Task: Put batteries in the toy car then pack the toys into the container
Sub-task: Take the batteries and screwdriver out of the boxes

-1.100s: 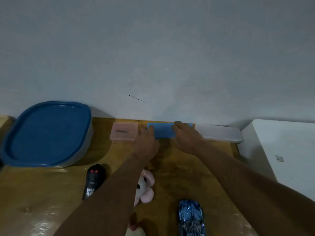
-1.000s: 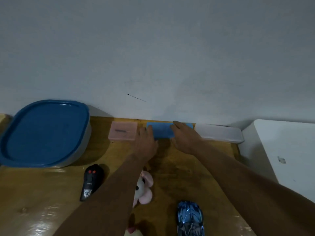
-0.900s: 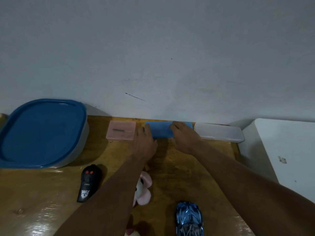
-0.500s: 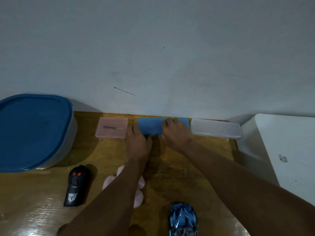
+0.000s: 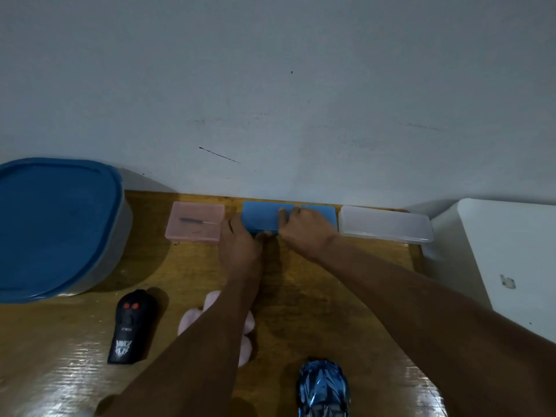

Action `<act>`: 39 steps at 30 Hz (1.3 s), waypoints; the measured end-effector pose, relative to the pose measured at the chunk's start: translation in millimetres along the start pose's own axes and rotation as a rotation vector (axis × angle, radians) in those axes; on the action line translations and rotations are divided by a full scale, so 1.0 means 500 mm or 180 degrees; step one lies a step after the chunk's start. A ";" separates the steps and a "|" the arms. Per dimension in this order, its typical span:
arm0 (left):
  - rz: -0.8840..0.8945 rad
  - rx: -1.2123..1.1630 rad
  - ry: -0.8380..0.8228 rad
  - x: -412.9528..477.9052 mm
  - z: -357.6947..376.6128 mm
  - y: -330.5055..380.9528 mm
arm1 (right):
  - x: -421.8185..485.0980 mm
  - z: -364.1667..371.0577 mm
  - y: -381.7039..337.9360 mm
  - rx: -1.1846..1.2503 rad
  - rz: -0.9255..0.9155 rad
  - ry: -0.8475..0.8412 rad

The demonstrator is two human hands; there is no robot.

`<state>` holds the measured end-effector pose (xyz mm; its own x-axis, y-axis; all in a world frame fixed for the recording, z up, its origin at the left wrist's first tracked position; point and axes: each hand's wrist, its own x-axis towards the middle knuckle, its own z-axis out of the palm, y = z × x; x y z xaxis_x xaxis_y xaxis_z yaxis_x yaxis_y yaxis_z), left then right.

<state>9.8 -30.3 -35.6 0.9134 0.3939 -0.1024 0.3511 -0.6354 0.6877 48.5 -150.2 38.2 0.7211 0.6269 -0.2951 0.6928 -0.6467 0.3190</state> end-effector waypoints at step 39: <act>0.0068 -0.0023 0.0071 -0.011 0.001 -0.003 | 0.006 0.127 0.015 0.1366 0.1348 0.2311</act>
<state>4.1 -31.8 -36.4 0.9158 0.3951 -0.0717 0.3301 -0.6390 0.6948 56.3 -180.8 -17.4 0.8317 0.3270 0.4488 0.4229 -0.8968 -0.1303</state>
